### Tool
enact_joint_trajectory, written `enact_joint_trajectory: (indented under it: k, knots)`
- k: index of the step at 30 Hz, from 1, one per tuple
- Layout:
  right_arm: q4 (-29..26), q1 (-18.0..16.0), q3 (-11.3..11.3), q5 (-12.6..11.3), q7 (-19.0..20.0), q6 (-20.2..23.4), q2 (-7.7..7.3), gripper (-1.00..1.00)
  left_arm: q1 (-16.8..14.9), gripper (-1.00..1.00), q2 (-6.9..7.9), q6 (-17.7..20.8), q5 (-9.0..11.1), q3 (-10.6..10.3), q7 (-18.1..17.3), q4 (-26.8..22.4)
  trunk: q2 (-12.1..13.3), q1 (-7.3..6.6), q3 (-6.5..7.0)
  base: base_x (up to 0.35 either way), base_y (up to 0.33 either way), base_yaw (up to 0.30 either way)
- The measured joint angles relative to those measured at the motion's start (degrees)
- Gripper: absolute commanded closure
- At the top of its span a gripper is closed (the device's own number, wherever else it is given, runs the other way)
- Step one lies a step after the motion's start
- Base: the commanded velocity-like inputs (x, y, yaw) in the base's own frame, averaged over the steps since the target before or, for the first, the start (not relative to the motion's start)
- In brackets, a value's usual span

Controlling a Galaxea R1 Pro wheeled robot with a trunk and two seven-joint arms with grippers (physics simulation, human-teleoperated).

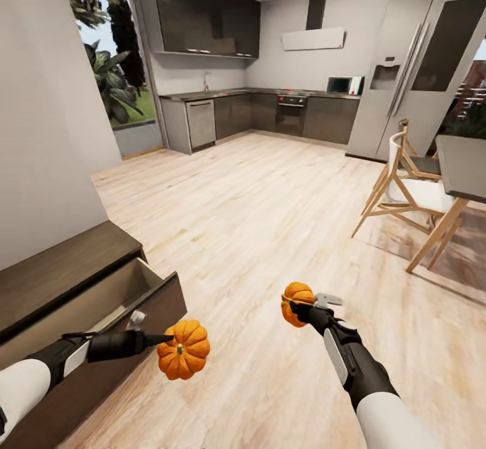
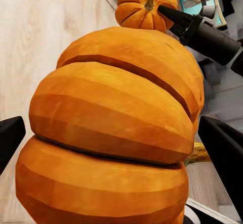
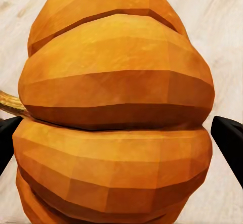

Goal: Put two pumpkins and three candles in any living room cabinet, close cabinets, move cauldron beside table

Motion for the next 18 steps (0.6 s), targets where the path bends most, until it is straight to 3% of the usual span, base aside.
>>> enact_joint_trajectory:
  k: [18]
  knots:
    - [0.20,-0.01,0.00,-0.10,0.00,0.00,0.09,1.00,0.08,1.00,-0.16,0.06,-0.06,-0.17,0.25,0.15,0.00,0.00,0.00,0.000,0.000,0.288]
